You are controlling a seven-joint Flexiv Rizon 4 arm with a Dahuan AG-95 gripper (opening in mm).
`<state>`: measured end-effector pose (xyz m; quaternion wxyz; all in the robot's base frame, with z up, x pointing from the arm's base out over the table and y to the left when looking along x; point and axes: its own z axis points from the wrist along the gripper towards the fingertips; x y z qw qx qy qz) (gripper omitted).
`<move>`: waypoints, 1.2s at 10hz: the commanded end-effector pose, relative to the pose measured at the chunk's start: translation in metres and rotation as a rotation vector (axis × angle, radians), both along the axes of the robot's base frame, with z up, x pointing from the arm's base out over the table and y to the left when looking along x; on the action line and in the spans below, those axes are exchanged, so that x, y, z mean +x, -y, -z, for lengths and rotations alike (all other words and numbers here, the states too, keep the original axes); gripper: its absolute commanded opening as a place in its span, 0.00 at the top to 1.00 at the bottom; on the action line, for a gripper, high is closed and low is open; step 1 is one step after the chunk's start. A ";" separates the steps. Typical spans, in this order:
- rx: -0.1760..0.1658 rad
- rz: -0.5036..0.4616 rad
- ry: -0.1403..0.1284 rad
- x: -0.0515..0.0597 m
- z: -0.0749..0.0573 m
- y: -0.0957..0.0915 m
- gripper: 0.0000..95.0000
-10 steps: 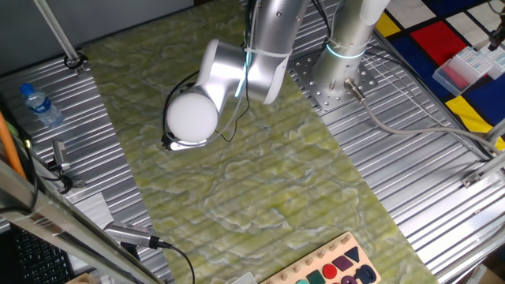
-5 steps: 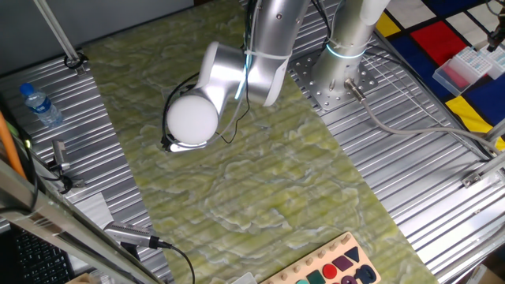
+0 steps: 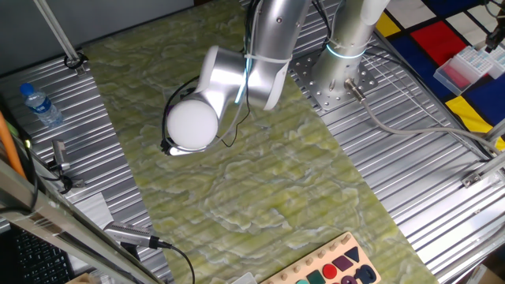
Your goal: Insert a small pipette tip into the holder for small pipette tips
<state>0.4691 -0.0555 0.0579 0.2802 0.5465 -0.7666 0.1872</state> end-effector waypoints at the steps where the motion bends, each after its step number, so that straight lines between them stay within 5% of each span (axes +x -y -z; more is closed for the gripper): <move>1: -0.004 0.014 0.011 0.001 0.001 -0.004 1.00; 5: -0.002 0.015 0.012 0.003 0.002 -0.009 1.00; 6: -0.002 0.014 0.011 0.003 0.002 -0.009 0.80; 12: 0.002 0.002 0.001 0.003 -0.002 -0.011 0.80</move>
